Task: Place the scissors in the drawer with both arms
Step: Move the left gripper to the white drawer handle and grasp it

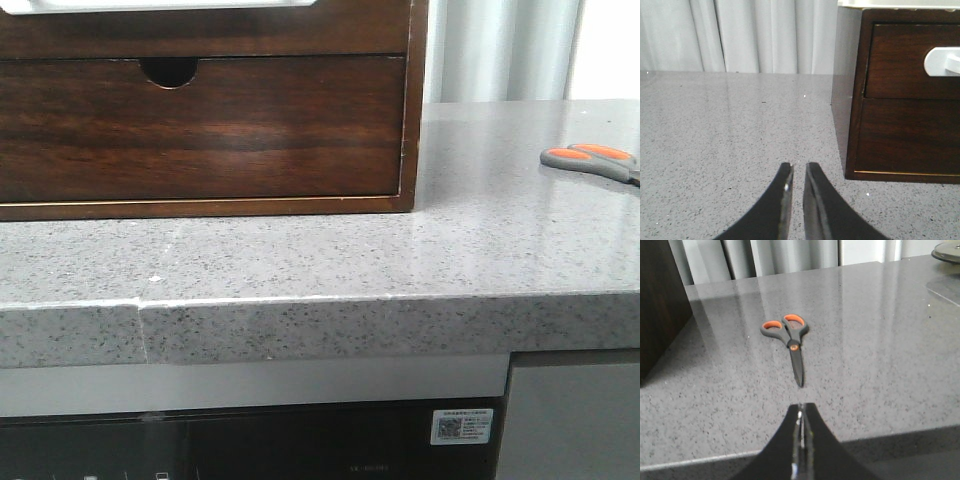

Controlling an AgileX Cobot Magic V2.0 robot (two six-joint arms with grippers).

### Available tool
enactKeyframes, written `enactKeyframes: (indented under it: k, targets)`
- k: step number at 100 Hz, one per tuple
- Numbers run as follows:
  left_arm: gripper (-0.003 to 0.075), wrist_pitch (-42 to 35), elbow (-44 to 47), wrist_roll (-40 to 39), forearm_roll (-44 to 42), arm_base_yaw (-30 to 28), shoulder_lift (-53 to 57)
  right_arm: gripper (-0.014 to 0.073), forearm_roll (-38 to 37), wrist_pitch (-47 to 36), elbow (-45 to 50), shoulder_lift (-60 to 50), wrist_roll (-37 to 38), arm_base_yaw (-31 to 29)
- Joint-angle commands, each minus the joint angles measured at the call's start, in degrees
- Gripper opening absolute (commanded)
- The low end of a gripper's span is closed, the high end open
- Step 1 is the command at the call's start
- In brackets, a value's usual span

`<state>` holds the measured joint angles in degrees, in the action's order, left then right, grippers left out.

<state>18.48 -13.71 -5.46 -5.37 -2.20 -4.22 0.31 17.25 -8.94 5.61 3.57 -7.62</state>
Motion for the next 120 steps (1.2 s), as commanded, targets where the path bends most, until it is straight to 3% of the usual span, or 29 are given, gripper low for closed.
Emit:
enactKeyframes:
  k: [1, 26, 50, 60, 72, 77, 86, 120]
  targets:
    - [0.0003, -3.01, -4.11, -0.25, -0.21, -0.11, -3.41, -0.0106, 0.08, -2.76, -5.45, 4.65, -0.64, 0.04]
    - [0.0003, -8.86, -6.81, -0.25, -0.21, -0.11, -7.35, -0.0106, 1.27, 3.83, -13.89, 13.02, -0.64, 0.04]
    - [0.0011, -10.55, -6.81, -0.25, -0.31, -0.11, -8.19, -0.0106, 1.27, 5.17, -14.86, 15.52, -0.64, 0.04]
    - [0.0109, -10.76, -6.81, -0.25, -0.31, -0.11, -8.19, -0.0106, 1.27, 5.17, -14.86, 15.52, -0.64, 0.04]
    - [0.0325, -12.41, -6.81, -0.25, -0.31, -0.11, -8.19, -0.0106, 1.27, 5.17, -14.86, 15.52, -0.64, 0.04]
    - [0.0363, -13.58, -6.81, -0.25, -0.31, -0.11, -8.19, -0.0106, 1.27, 5.17, -14.75, 15.52, -0.64, 0.04]
    - [0.0356, -17.85, -6.44, -0.25, -0.31, -0.11, -8.19, -0.0106, 1.27, 5.26, -14.75, 15.52, -0.64, 0.04]
    - [0.0351, -34.26, -6.44, -0.25, -23.54, -0.11, -16.44, -0.0106, 1.27, 6.18, -14.75, 15.52, -0.64, 0.04]
